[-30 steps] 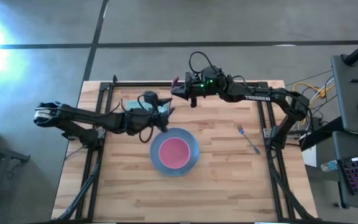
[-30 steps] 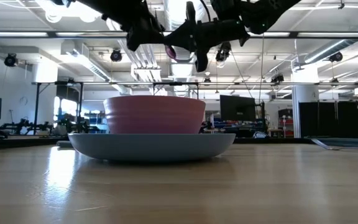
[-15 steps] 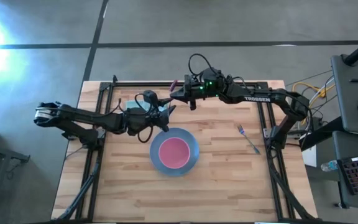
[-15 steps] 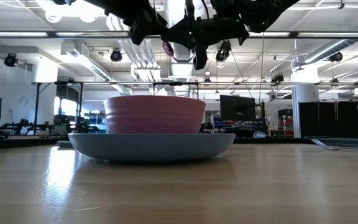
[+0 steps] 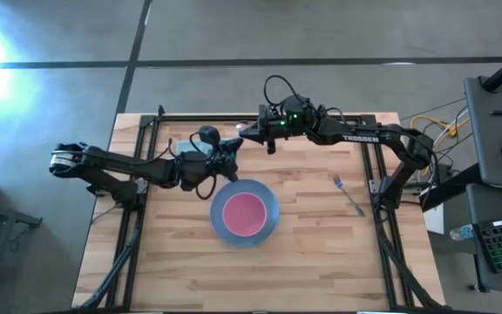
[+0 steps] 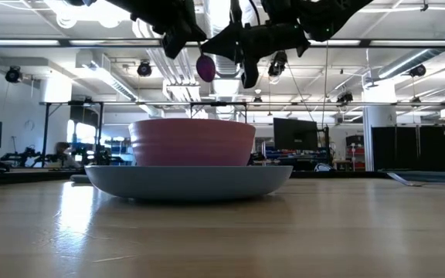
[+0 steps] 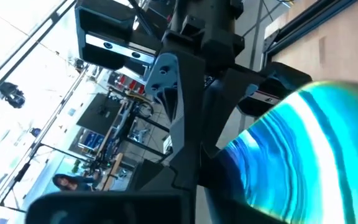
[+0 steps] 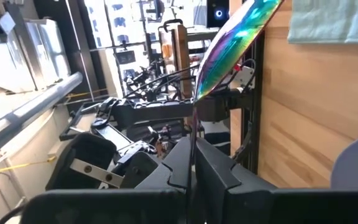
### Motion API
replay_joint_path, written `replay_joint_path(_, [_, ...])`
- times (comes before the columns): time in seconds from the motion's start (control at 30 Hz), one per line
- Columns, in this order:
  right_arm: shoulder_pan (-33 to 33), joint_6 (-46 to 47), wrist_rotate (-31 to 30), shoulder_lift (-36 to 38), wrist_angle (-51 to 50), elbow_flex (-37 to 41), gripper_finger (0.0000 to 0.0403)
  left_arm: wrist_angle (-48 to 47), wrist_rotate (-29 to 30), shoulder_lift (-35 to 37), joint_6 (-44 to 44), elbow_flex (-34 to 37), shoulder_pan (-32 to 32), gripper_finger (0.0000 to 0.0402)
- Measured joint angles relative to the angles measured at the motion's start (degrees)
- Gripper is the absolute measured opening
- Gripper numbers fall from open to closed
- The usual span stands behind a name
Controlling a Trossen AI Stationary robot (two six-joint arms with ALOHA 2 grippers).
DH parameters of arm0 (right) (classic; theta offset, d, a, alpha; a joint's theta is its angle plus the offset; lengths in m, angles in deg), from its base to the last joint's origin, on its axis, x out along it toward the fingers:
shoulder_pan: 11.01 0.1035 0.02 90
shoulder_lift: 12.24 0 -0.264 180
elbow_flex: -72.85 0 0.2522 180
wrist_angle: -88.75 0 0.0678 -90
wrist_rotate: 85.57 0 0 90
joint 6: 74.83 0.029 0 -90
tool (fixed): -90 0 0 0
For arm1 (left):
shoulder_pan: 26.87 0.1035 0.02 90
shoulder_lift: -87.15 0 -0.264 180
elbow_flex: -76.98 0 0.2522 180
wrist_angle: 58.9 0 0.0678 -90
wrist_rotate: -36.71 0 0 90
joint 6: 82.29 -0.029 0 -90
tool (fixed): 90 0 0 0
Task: Set table place
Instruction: Put the blue spoon on the blue bowl
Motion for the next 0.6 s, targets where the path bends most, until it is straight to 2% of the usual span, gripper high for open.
replay_joint_path(0.23, [0.0,-1.2,0.0,0.0,-0.2,0.0,0.0012,-0.1,0.1,0.0,1.4,-0.2,0.1,0.0])
replay_joint_path(0.33, [-0.1,-2.5,3.4,0.1,-0.5,0.0,0.0012,-1.2,-0.4,0.2,3.2,-0.2,0.0,0.0])
replay_joint_path(0.47, [0.0,-4.6,8.4,1.2,-1.2,0.0,0.0013,-7.4,-0.6,1.2,7.4,-0.3,0.0,0.0])
replay_joint_path(0.6, [-0.1,-6.3,10.7,2.8,-3.5,0.0,0.0013,-14.0,-1.0,2.6,13.0,-0.3,0.1,0.0])
